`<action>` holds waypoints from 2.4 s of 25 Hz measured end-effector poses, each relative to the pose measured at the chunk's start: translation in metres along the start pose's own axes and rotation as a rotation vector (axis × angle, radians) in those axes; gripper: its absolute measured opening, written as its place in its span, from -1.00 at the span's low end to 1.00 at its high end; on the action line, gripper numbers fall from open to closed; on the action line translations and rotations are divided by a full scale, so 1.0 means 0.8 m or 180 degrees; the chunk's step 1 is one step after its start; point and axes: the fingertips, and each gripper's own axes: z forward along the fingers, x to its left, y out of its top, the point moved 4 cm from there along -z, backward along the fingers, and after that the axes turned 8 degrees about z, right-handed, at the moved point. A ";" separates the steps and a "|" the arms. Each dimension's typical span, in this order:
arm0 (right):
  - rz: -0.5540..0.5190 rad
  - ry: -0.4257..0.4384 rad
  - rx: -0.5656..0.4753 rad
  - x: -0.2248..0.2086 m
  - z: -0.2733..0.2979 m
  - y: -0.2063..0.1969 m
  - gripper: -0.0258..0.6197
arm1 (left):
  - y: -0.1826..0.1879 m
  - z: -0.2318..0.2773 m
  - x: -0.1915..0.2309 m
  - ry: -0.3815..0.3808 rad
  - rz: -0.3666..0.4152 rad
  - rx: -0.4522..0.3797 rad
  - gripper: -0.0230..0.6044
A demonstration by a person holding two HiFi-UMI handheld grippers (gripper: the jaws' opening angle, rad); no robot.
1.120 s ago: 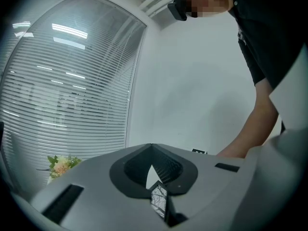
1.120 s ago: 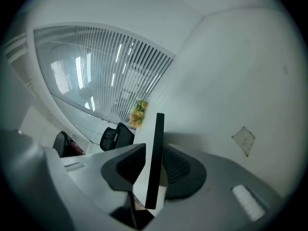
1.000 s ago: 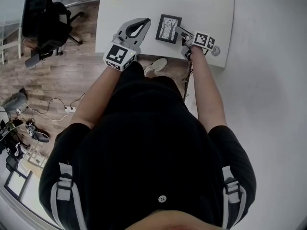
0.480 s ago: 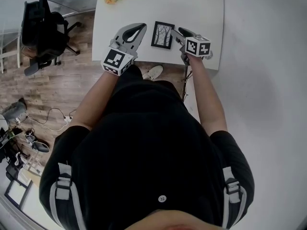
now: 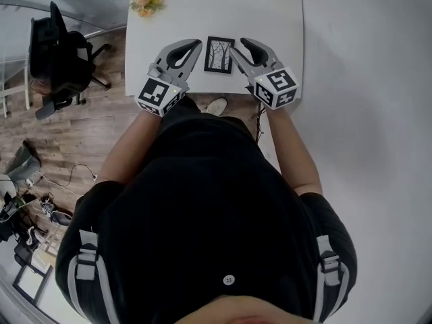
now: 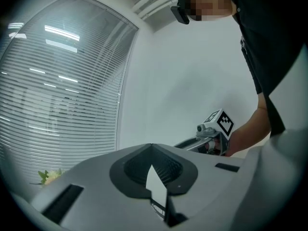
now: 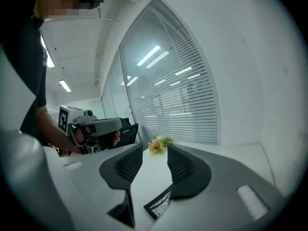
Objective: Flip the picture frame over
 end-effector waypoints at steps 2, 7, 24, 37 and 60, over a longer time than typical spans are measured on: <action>-0.0137 0.0019 -0.0134 0.012 -0.011 0.013 -0.45 | 0.006 0.003 -0.005 -0.0028 0.0014 -0.0024 -0.91; -0.0332 -0.0013 -0.0352 0.029 -0.029 0.034 -0.51 | 0.019 0.012 -0.009 -0.0081 0.0090 -0.0063 -0.91; -0.0588 -0.0186 -0.0671 0.042 -0.055 0.065 -0.89 | 0.052 0.017 -0.029 -0.0174 0.0291 -0.0177 -0.91; -0.0583 -0.0294 -0.0732 0.046 -0.064 0.072 -0.89 | 0.055 0.007 -0.025 -0.0147 0.0332 -0.0177 -0.91; -0.0525 -0.0361 -0.0681 0.052 -0.070 0.056 -0.89 | 0.044 -0.001 -0.030 -0.0158 0.0273 -0.0160 -0.91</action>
